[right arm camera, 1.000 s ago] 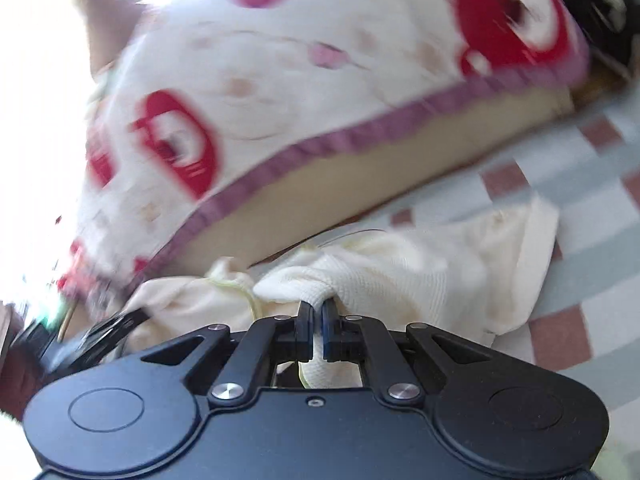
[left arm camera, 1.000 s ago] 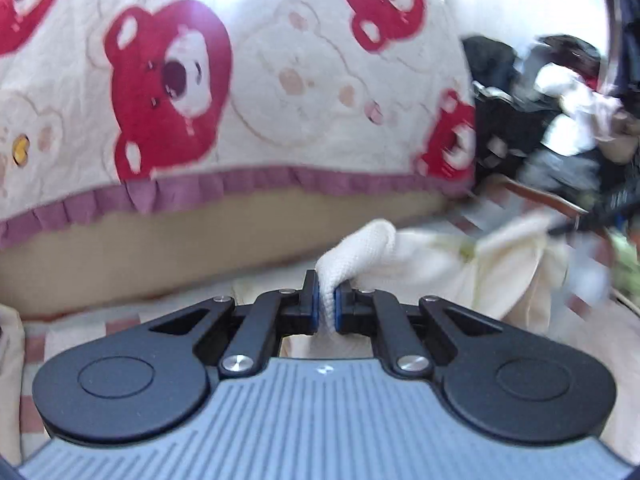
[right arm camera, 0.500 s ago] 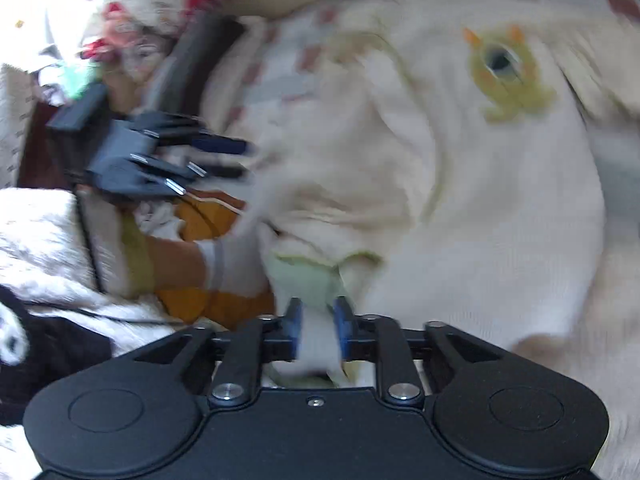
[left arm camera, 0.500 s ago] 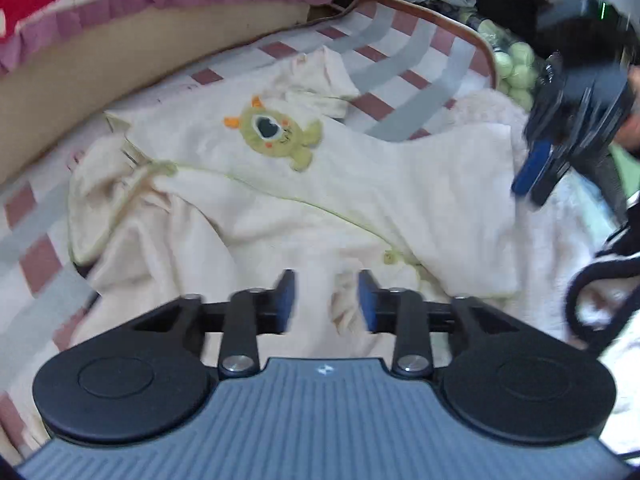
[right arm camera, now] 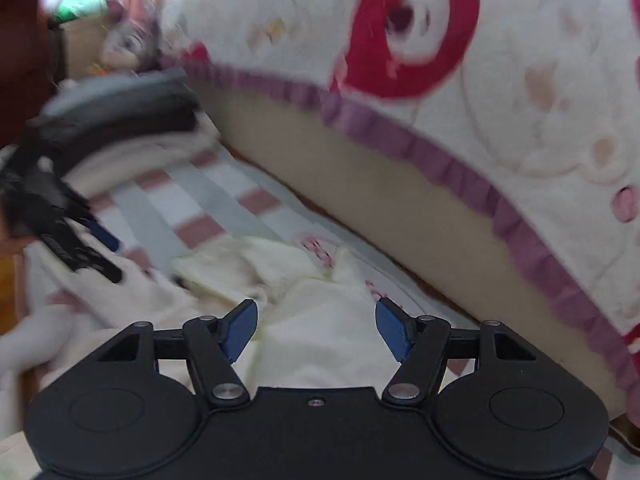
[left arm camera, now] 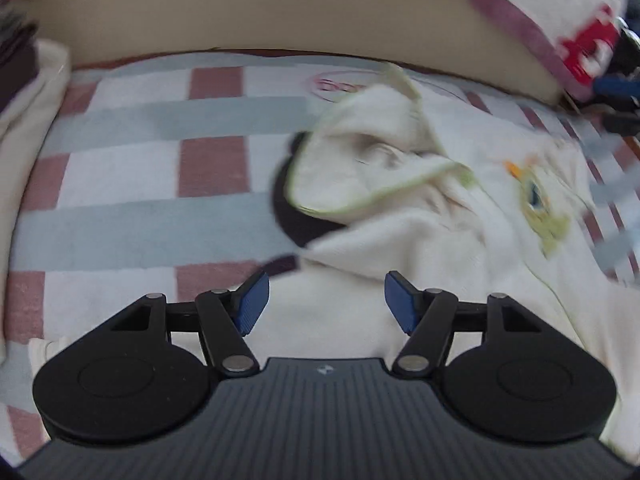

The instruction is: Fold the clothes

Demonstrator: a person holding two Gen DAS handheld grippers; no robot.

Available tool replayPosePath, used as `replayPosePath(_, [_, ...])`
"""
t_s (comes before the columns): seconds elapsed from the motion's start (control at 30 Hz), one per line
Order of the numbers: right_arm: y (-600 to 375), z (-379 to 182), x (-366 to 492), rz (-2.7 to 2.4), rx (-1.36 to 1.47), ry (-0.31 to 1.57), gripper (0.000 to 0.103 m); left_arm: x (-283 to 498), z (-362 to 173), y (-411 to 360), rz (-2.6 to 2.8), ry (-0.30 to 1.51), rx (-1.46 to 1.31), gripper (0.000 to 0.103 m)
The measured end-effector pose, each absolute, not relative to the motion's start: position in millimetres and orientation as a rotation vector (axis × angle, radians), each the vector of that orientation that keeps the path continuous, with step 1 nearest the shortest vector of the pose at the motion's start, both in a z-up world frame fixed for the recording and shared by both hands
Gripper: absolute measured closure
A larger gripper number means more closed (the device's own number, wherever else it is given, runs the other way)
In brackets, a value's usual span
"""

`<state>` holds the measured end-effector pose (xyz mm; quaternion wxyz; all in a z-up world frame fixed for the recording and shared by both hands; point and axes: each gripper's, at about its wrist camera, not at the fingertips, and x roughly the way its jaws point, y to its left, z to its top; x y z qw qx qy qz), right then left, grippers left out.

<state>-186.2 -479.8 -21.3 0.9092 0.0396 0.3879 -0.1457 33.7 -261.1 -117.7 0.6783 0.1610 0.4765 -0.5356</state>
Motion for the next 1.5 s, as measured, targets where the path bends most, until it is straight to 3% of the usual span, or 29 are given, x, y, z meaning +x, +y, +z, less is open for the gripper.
replayPosePath(0.17, [-546, -61, -127, -0.237, 0.407, 0.788, 0.032, 62, -148, -277, -1.195, 1.140, 0.078, 0.039])
replayPosePath(0.27, [-569, -93, -85, -0.316, 0.426, 0.851, 0.032, 64, -164, -299, -1.162, 1.137, 0.043, 0.039])
replayPosePath(0.37, [-582, -130, -51, -0.429, 0.359, 0.943, 0.032, 47, -165, -315, -1.094, 0.962, 0.119, 0.040])
replayPosePath(0.43, [-587, -151, -51, -0.509, 0.352, 0.964, 0.033, 41, -169, -324, -1.110, 0.982, 0.128, 0.040])
replayPosePath(0.5, [-590, -165, -60, -0.505, 0.428, 0.931, 0.070, 37, -175, -336, -1.151, 1.059, 0.140, 0.039])
replayPosePath(0.57, [-594, -165, -87, -0.545, 0.543, 0.825, 0.083, 32, -176, -346, -1.128, 1.055, 0.175, 0.039])
replayPosePath(0.63, [-594, -154, -121, -0.582, 0.601, 0.702, 0.085, 26, -174, -354, -1.109, 1.035, 0.216, 0.041])
replayPosePath(0.67, [-590, -146, -138, -0.603, 0.600, 0.644, 0.085, 22, -173, -358, -1.111, 1.026, 0.239, 0.052])
replayPosePath(0.73, [-582, -129, -169, -0.640, 0.574, 0.539, 0.086, 15, -161, -365, -1.129, 0.961, 0.281, 0.098])
replayPosePath(0.93, [-560, -59, -233, -0.775, 0.376, 0.276, 0.087, -2, -69, -388, -1.096, 0.533, 0.219, 0.099])
replayPosePath(1.03, [-560, -32, -246, -0.899, 0.324, 0.155, 0.086, -3, -39, -408, -1.031, 0.438, 0.129, 0.097])
replayPosePath(1.1, [-563, -29, -234, -1.000, 0.190, 0.201, 0.080, -5, -45, -424, -1.081, 0.457, 0.197, 0.087])
replayPosePath(1.13, [-568, -35, -225, -1.035, 0.150, 0.276, 0.072, -6, -49, -432, -1.108, 0.470, 0.235, 0.058])
replayPosePath(1.17, [-576, -45, -216, -1.064, 0.120, 0.366, 0.051, -9, -54, -435, -1.104, 0.503, 0.294, 0.029])
replayPosePath(1.23, [-596, -61, -207, -1.022, 0.253, 0.571, 0.047, -5, -70, -406, -1.073, 0.513, 0.315, 0.027])
replayPosePath(1.37, [-589, -69, -245, -0.717, 0.601, 0.505, 0.048, 10, -100, -333, -1.023, 0.555, 0.320, 0.027])
replayPosePath(1.5, [-559, -66, -225, -0.542, 0.531, 0.580, 0.047, 46, -120, -244, -0.932, 0.719, 0.299, 0.030])
